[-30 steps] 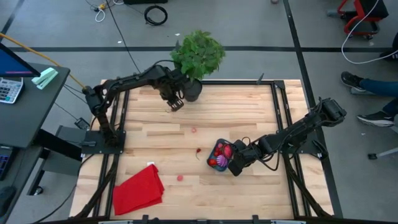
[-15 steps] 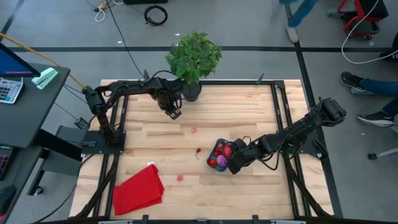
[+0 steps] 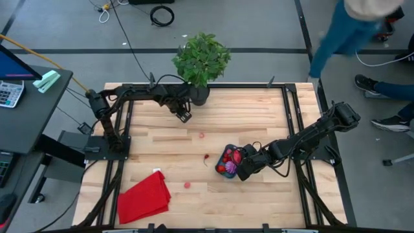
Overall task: Pick and placing Produce into tupperware
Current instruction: Put the cherry into the bin
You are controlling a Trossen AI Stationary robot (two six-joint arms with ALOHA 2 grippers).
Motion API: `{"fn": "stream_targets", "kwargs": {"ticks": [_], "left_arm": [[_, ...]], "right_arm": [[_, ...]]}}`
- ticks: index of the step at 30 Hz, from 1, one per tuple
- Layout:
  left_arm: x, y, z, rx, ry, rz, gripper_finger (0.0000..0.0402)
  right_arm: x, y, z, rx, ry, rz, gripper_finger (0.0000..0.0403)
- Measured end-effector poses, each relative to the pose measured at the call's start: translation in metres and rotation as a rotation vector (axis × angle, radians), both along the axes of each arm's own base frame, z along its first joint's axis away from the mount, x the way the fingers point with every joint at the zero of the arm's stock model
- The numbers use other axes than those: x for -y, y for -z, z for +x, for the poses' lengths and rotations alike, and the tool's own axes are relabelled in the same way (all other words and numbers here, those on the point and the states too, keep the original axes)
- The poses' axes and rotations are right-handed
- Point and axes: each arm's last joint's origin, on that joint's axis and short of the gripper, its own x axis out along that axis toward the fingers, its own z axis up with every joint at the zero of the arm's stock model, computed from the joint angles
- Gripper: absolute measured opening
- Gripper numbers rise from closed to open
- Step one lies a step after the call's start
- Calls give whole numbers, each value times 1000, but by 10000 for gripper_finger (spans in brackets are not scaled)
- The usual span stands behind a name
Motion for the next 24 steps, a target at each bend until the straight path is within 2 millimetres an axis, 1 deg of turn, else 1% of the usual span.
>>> {"fn": "stream_targets", "kwargs": {"ticks": [4, 9, 11, 18, 24], "left_arm": [[-3, 1, 2, 22, -5, 17, 123], [-5, 2, 5, 43, 0, 31, 119], [-4, 4, 5, 35, -1, 26, 117], [-5, 21, 6, -14, -15, -9, 115], [-4, 23, 4, -42, -10, -25, 106]], "right_arm": [[0, 0, 0, 2, 1, 1, 170], [0, 0, 1, 7, 2, 4, 169], [0, 0, 1, 7, 6, 6, 170], [0, -1, 1, 12, 25, 17, 169], [0, -1, 1, 12, 26, 17, 170]]}}
